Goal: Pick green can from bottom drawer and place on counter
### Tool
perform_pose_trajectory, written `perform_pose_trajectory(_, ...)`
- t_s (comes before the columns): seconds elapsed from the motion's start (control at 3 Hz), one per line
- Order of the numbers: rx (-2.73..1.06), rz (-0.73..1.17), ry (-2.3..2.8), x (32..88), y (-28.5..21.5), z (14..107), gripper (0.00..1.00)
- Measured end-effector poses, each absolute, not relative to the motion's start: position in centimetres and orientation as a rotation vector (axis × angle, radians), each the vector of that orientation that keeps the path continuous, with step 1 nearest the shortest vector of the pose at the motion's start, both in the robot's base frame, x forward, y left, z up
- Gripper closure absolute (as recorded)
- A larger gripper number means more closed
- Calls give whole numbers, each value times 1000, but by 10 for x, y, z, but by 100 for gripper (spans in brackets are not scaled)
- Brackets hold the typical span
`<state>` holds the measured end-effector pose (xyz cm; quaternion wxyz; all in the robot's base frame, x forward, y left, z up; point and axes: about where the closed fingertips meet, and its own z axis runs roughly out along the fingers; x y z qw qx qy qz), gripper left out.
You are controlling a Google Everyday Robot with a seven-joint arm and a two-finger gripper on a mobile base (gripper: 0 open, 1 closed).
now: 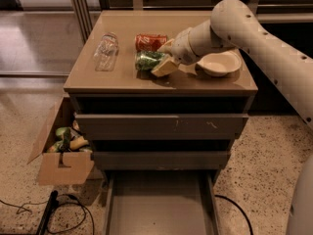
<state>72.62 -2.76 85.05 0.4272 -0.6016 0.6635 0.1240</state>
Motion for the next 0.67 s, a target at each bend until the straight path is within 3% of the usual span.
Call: perform_pose_trajectory(0.67,-1503,310,1658,726,-28,850,13)
